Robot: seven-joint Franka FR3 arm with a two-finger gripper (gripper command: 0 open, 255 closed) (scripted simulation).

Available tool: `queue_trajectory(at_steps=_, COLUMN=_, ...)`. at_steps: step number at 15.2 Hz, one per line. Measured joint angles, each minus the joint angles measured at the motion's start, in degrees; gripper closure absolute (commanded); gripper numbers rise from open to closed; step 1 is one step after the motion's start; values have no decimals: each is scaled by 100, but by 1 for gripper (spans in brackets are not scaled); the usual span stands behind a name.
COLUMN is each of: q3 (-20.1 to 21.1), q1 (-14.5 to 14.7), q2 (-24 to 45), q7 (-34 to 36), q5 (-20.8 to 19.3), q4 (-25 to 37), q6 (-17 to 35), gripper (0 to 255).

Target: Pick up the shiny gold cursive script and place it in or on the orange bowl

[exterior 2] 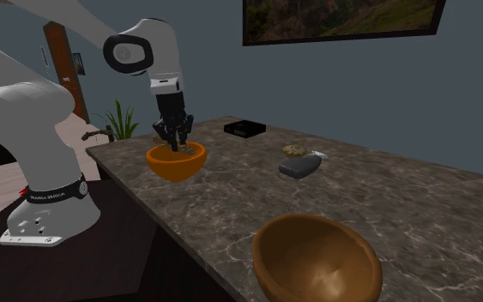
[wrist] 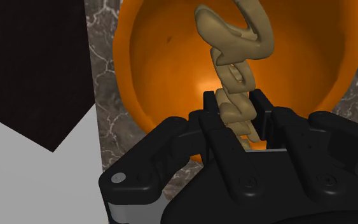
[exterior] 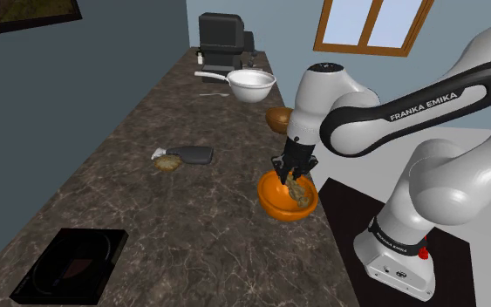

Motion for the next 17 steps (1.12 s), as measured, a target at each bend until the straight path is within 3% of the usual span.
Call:
queue_trajectory(at_steps=6, q3=13, q1=0, q2=54, q7=5, q5=7, q4=-28, q6=87, gripper=255)
queue_trajectory(at_steps=7, q3=13, q1=1, q2=54, q7=5, q5=7, q4=-29, q6=87, gripper=0)
queue_trajectory(at_steps=13, q3=13, q1=1, q2=54, q7=5, q5=7, q4=-29, q6=88, gripper=0)
queue_trajectory(at_steps=17, q3=-57, q1=40, q2=-418, q7=27, q5=-22, q4=301, q6=-700, gripper=0)
